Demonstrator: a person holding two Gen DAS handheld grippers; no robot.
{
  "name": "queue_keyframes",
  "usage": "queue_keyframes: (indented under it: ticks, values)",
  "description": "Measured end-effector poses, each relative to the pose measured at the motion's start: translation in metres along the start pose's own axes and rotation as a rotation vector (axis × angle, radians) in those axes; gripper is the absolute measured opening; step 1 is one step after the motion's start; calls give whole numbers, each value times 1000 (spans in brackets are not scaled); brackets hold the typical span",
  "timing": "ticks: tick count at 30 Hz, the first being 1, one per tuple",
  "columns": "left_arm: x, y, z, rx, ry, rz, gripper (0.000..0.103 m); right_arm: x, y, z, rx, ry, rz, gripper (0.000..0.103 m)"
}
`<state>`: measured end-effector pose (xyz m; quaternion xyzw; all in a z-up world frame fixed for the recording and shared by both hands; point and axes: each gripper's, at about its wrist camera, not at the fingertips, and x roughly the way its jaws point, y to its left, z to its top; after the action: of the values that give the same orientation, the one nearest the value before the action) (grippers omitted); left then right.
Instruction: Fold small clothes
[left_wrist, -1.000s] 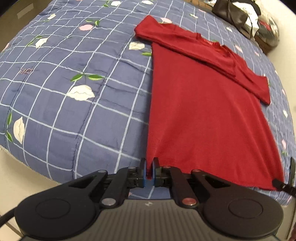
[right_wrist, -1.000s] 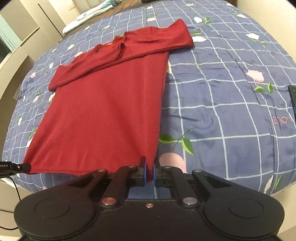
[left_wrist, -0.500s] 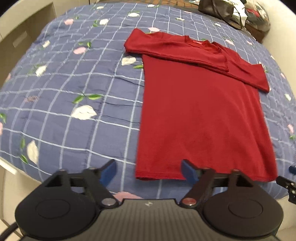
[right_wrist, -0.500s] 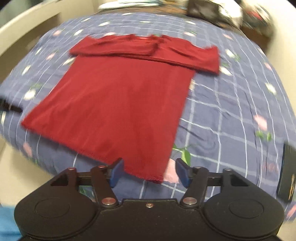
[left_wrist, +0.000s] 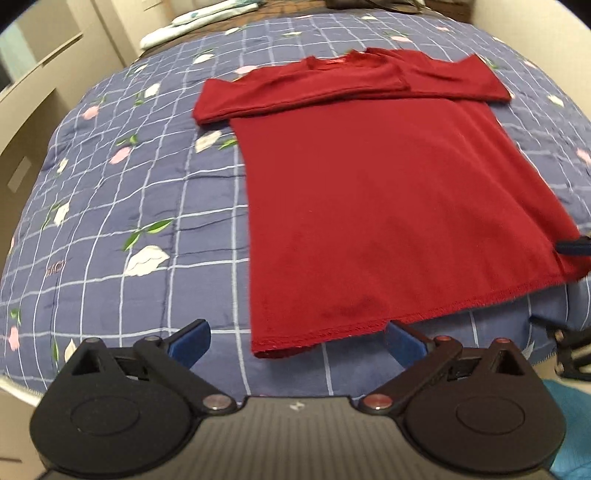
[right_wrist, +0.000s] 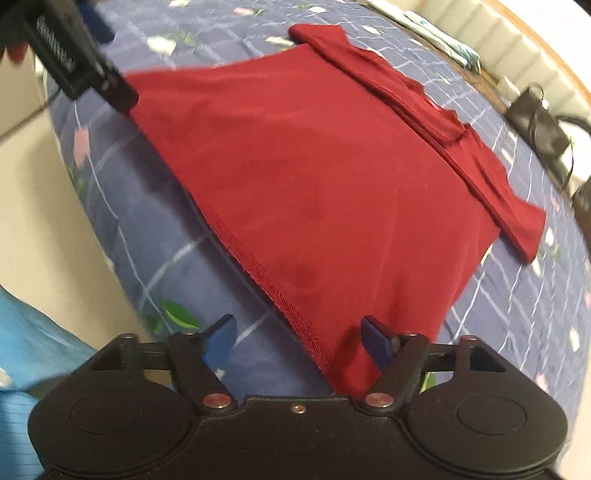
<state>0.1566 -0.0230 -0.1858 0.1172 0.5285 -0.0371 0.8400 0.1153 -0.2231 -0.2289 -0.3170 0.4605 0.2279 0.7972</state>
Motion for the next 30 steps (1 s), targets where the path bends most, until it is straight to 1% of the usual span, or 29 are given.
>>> queue_keyframes:
  ticks: [2, 3, 4, 5, 6, 7, 11, 15, 16, 18, 20, 22, 27, 28, 30]
  values:
    - [1, -6, -2, 32, -12, 5, 102, 6, 3, 0, -10, 4, -28, 61]
    - [1, -9, -2, 48, -18, 6, 102, 8, 2, 0, -4, 4, -37, 58]
    - [1, -12, -3, 67, -24, 7, 103, 9, 0, 0, 3, 2, -47, 52]
    - [2, -15, -3, 86, -28, 6, 103, 9, -1, 1, 6, -5, -62, 40]
    - [1, -18, -4, 104, -35, 5, 103, 8, -3, 3, 10, -9, -72, 31]
    - [0, -21, -4, 122, -50, 5, 103, 6, -5, 4, 25, -6, -66, 16]
    - [-3, -33, -6, 190, -96, -6, 103, -7, -26, 13, 152, 4, -12, 10]
    - [1, -50, -7, 274, -85, -48, 103, -19, -64, 29, 370, 30, 116, 9]
    - [2, -56, -7, 293, -86, -48, 103, -20, -74, 33, 416, 38, 146, 9]
    - [6, -65, -7, 319, -89, -28, 103, -25, -90, 41, 488, 43, 187, 9]
    - [14, -72, -5, 332, -80, 0, 103, -29, -100, 45, 526, 46, 220, 9]
    - [19, -78, -1, 329, -75, 17, 103, -34, -108, 51, 540, 46, 237, 8]
    - [28, -83, 9, 346, -91, 119, 103, -47, -121, 62, 550, 46, 278, 7]
    - [31, -82, 11, 357, -86, 138, 103, -49, -124, 65, 560, 46, 286, 5]
    - [37, -82, 13, 381, -60, 170, 102, -52, -132, 71, 579, 41, 300, 5]
